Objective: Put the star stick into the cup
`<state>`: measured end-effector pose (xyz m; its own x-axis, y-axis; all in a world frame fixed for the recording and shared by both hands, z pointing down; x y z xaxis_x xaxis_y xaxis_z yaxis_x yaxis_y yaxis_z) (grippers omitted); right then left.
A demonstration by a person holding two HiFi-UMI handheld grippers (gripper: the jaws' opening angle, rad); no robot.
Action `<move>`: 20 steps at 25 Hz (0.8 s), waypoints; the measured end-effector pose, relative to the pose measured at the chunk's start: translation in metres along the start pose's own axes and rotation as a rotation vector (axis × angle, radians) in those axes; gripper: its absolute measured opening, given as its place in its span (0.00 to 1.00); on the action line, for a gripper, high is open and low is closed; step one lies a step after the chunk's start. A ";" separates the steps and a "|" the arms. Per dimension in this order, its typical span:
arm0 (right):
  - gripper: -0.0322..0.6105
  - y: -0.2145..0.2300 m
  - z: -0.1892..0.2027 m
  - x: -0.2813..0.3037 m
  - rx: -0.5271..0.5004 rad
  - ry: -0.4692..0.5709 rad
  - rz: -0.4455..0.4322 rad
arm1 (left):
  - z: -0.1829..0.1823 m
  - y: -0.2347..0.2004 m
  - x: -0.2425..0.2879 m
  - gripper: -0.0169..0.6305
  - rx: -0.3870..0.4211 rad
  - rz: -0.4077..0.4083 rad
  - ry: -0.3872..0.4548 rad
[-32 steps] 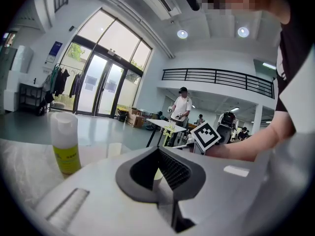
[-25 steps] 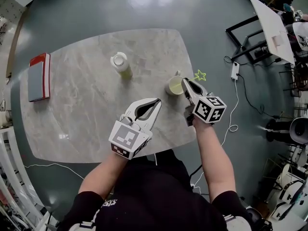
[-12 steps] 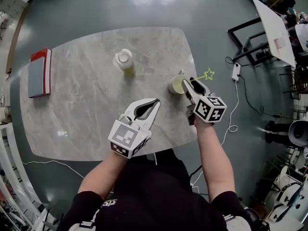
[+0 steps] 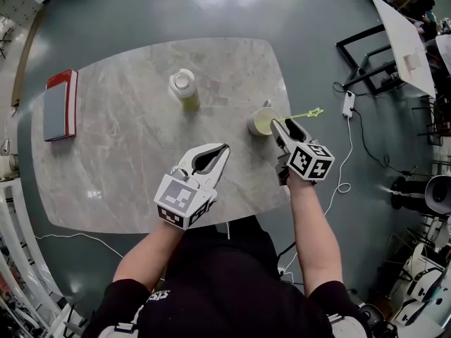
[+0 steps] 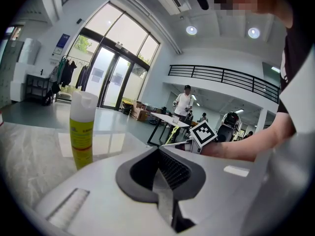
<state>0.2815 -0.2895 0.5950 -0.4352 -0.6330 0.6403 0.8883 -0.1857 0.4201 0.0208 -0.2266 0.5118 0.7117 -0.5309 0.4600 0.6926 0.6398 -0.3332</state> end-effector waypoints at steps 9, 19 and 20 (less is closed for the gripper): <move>0.43 -0.003 0.017 -0.030 0.088 0.036 -0.023 | -0.006 0.006 -0.008 0.03 -0.005 0.020 0.002; 0.40 -0.029 0.033 -0.097 0.102 0.071 0.004 | -0.027 0.021 -0.030 0.03 0.062 0.064 0.035; 0.40 -0.036 0.035 -0.104 0.093 0.071 0.001 | -0.026 0.022 -0.033 0.03 0.075 0.066 0.032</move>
<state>0.2896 -0.1913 0.5360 -0.4196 -0.6852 0.5954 0.8700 -0.1164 0.4792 0.0152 -0.2098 0.4677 0.7597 -0.5032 0.4119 0.6343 0.7129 -0.2991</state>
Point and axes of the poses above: the fingertips, and each gripper's own axes: x forward along the fingers, y to its right, z out of its underside, the point moved 8 cm from there along -x, backward along the fingers, and after that the axes turned 8 degrees about -y, right-handed, at the moved point
